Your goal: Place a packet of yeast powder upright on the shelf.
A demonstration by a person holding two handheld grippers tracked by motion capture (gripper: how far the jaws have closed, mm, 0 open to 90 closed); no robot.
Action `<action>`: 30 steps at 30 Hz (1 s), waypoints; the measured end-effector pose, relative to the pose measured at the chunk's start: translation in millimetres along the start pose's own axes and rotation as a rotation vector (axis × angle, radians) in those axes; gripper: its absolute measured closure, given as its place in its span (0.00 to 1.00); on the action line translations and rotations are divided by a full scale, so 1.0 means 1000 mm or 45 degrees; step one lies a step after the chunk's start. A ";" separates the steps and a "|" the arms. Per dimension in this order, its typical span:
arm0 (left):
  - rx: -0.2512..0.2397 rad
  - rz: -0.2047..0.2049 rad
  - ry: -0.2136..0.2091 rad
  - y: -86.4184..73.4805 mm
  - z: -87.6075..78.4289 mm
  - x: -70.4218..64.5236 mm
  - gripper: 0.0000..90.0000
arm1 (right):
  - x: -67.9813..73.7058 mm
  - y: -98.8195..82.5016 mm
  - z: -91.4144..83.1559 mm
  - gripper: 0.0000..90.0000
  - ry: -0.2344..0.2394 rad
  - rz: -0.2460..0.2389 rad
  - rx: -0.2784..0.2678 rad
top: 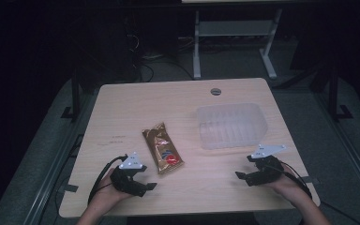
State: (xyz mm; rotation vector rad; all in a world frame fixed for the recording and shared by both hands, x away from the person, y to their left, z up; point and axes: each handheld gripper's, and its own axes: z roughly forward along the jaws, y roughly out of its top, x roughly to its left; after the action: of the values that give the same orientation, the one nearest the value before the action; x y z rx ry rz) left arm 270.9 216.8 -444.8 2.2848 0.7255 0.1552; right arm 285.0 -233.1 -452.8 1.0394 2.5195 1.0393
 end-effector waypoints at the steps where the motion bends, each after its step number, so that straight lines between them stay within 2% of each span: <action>1: 0.000 0.000 0.000 0.000 0.000 0.000 0.29 | 0.000 0.000 0.000 0.22 0.000 0.000 0.000; 2: -0.005 -0.027 -0.013 0.002 -0.001 -0.001 0.32 | -0.001 0.000 0.000 0.22 0.008 0.009 -0.007; 5: -0.015 -0.025 -0.015 0.005 -0.003 -0.001 0.44 | 0.000 -0.001 0.000 0.21 0.000 0.030 -0.008; 6: -0.025 -0.051 -0.017 0.010 -0.005 -0.001 0.49 | 0.000 -0.001 -0.002 0.21 0.011 0.036 -0.014; 8: -0.033 -0.064 -0.007 0.015 -0.006 0.000 0.60 | -0.001 -0.001 -0.003 0.21 0.014 0.032 -0.016; 11: -0.026 -0.068 0.006 0.020 -0.006 0.000 0.76 | -0.002 -0.002 -0.002 0.20 0.022 0.041 -0.017; 16: -0.039 -0.081 -0.027 0.035 -0.003 0.001 0.94 | 0.000 0.001 -0.001 0.18 0.022 0.035 -0.012; 22: -0.022 -0.055 -0.029 0.050 0.004 0.004 1.00 | -0.002 0.002 0.000 0.15 0.022 0.057 -0.001; 26: -0.034 -0.059 -0.031 0.059 0.009 0.007 1.00 | -0.003 0.003 -0.002 0.15 0.015 0.086 -0.010; 30: -0.042 -0.067 -0.027 0.067 0.014 0.009 1.00 | -0.001 0.002 -0.003 0.15 0.018 0.077 -0.007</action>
State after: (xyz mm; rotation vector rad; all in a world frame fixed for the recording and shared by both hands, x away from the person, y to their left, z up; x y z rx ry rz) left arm 312.9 174.2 -411.1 2.2308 0.7656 0.1173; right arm 285.2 -234.5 -448.9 1.1173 2.5091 1.0726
